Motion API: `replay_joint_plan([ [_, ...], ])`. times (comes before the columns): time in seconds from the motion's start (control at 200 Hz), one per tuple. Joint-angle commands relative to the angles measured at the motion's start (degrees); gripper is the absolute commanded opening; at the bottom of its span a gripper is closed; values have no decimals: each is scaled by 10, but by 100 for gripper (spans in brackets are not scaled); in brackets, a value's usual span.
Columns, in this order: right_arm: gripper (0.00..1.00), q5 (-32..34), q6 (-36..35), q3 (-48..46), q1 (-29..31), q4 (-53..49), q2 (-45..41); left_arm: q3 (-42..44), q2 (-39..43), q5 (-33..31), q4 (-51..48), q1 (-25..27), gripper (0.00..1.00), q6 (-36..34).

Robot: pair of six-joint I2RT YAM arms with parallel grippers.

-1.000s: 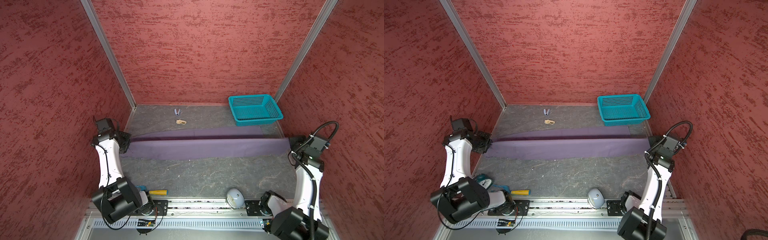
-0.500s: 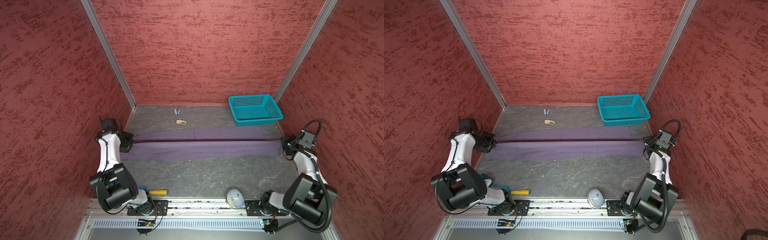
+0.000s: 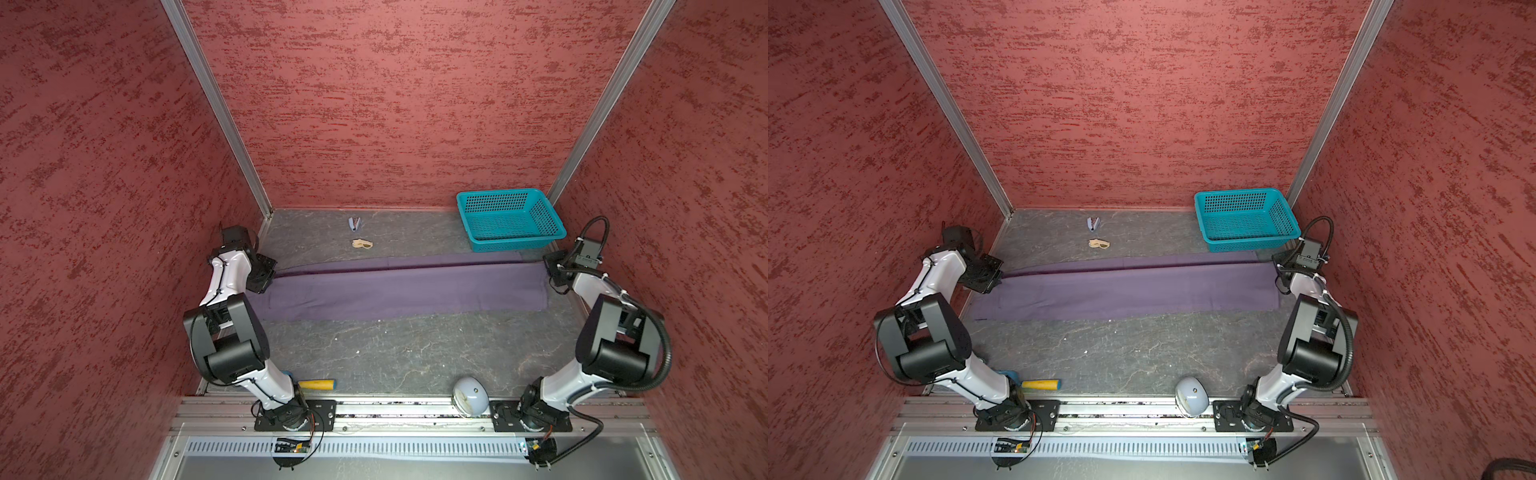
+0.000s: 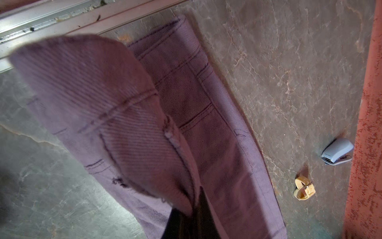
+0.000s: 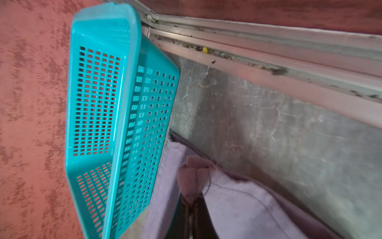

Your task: Fold and stack the trousers

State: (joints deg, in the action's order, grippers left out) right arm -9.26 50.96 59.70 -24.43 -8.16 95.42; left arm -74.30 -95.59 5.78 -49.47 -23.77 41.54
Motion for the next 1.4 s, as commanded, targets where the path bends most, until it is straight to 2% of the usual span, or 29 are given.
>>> replay_joint_plan([
  [0.0,0,96,-8,44,-10,85,38,-29,-20,-94,60,-7,1,-6],
  [0.235,0,60,0,89,11,106,136,-52,-66,-106,61,14,4,-5],
  [0.361,3,52,7,93,15,116,166,-68,-79,-127,55,26,12,-11],
  [0.436,10,51,13,92,14,118,177,-82,-89,-130,48,28,21,-11],
  [0.586,41,45,34,98,12,122,196,-119,-112,-126,39,33,32,-11],
  [0.636,47,33,46,101,8,128,199,-138,-120,-124,31,33,35,-10],
  [0.736,55,5,61,111,-2,135,199,-180,-130,-120,14,39,41,-11],
  [0.872,57,-8,37,114,-9,120,169,-217,-120,-115,-2,50,42,-11],
  [0.982,49,-5,-10,87,-8,98,118,-209,-93,-101,-4,72,39,-18],
  [1.147,0,-17,-62,-13,-5,105,29,-123,-28,-70,23,132,24,-35],
  [1.272,0,-84,-78,-68,-3,139,12,-38,3,-35,54,174,9,-32],
  [1.393,0,-157,-68,-82,-2,175,51,0,1,-38,45,208,5,-32],
])
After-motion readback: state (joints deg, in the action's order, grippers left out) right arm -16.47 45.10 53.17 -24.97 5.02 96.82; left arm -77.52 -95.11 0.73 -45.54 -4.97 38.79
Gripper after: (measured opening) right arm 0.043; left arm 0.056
